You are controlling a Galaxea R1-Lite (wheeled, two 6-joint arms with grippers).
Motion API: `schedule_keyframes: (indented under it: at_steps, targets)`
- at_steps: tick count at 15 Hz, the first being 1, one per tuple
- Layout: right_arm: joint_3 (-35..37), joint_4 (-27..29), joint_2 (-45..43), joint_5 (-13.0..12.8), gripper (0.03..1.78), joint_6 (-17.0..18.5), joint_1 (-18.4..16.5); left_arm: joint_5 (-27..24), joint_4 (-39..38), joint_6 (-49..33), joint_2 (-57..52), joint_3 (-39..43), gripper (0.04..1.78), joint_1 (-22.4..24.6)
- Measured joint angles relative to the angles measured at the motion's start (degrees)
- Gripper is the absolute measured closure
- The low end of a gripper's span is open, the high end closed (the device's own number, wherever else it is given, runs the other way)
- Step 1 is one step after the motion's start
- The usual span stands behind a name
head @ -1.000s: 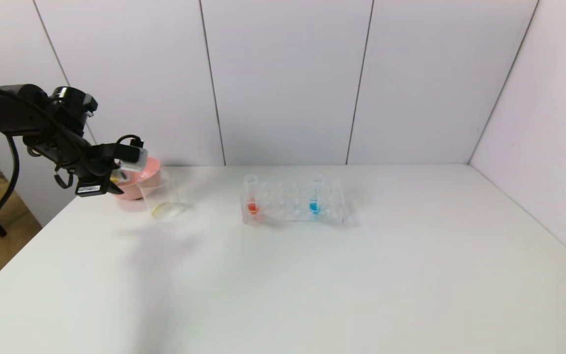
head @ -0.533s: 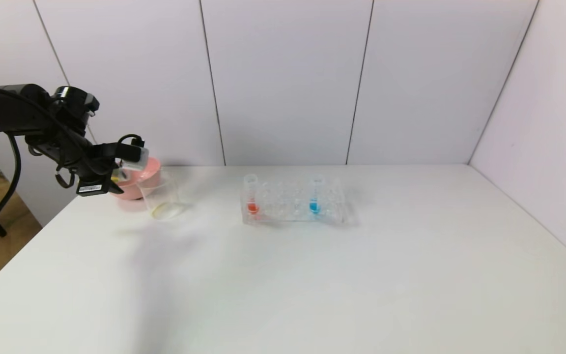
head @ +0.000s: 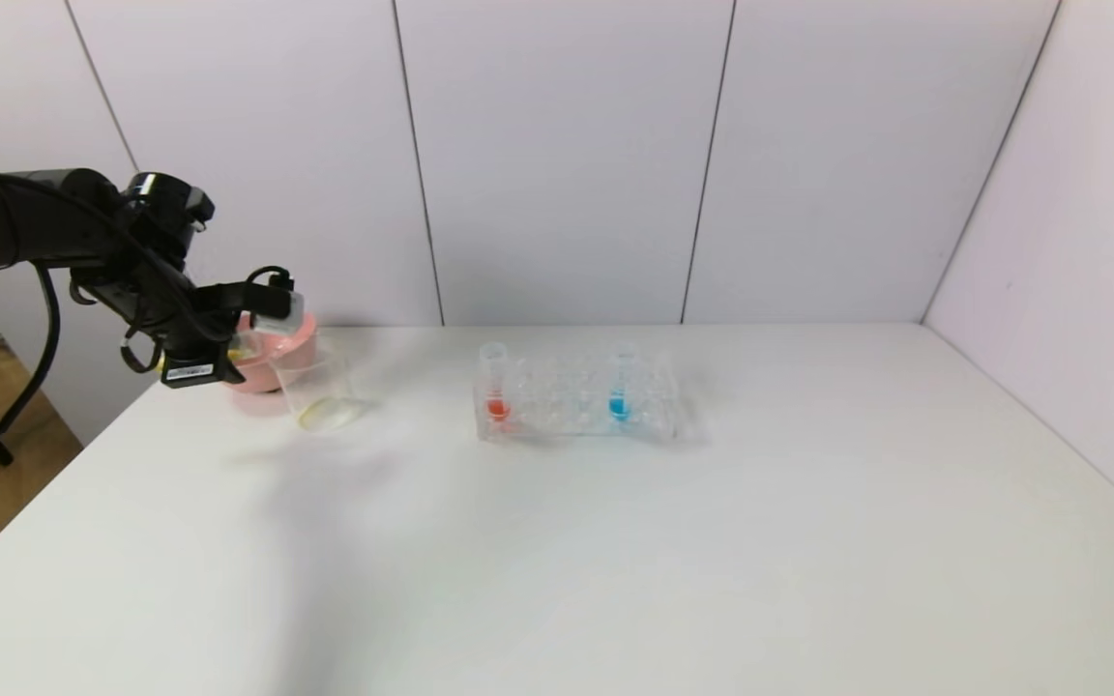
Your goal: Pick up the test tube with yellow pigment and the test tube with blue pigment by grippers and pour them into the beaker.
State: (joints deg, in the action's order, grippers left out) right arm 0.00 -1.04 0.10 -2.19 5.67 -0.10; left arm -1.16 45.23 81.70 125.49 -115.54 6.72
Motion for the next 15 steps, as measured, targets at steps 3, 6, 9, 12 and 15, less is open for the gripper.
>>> schedule_keyframes:
  at_steps: [3, 6, 9, 12, 15]
  targets:
    - [0.0, 0.0, 0.0, 0.0, 0.1, 0.0, 0.0, 1.1, -0.2, -0.8, 0.2, -0.3, 1.28, -0.5]
    - [0.0, 0.0, 0.0, 0.0, 0.1, 0.0, 0.0, 1.3, -0.4, -1.5, 0.4, -0.3, 1.28, -0.6]
    - [0.0, 0.0, 0.0, 0.0, 0.1, 0.0, 0.0, 1.6, -0.7, -2.0, 0.6, -0.3, 1.28, -0.6]
    - [0.0, 0.0, 0.0, 0.0, 0.1, 0.0, 0.0, 2.8, -0.8, -2.2, 0.9, -0.3, 1.28, -0.7]
    - [0.0, 0.0, 0.0, 0.0, 0.1, 0.0, 0.0, 4.7, -1.4, -3.0, 1.1, -0.4, 1.28, -1.4]
